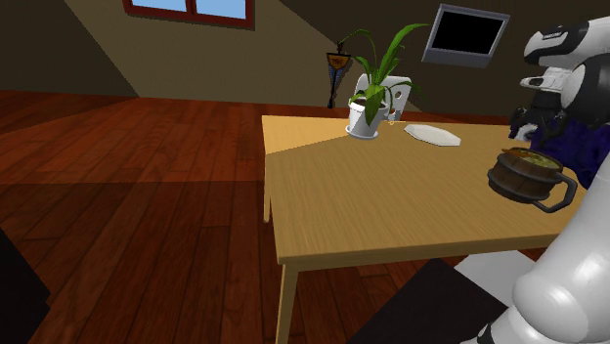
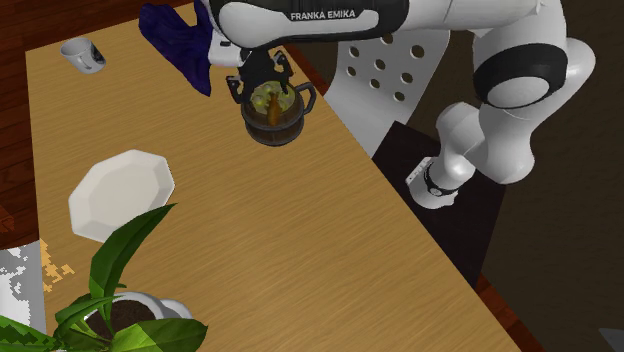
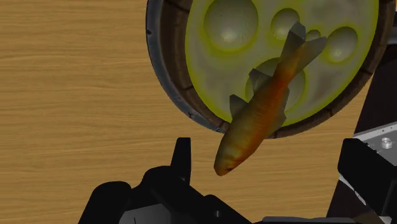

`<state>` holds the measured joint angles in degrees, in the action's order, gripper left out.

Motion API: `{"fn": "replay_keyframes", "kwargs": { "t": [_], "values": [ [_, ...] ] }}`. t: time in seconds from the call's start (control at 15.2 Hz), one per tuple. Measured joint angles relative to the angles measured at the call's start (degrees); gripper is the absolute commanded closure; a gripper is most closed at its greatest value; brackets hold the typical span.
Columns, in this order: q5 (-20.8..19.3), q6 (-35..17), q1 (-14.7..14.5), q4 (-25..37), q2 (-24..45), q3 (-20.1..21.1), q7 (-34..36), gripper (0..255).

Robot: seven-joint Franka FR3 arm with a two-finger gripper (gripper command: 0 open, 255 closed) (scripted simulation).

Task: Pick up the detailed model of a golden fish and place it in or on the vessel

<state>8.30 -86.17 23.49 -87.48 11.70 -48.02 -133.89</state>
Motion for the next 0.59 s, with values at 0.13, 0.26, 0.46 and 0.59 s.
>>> {"fn": "replay_keyframes", "kwargs": {
  "t": [0.13, 0.26, 0.46, 0.59],
  "values": [
    [-0.56, -1.64, -0.7, -2.25, -0.85, 0.09, 0.74, 0],
    [-0.83, -3.25, -1.09, -4.16, -1.28, 0.16, 1.05, 0],
    [-1.26, -5.71, -1.52, -7.08, -1.94, 0.2, 1.27, 0],
    [-1.42, -6.1, -1.69, -7.64, -2.2, 0.24, 1.43, 0]
  ]
}}
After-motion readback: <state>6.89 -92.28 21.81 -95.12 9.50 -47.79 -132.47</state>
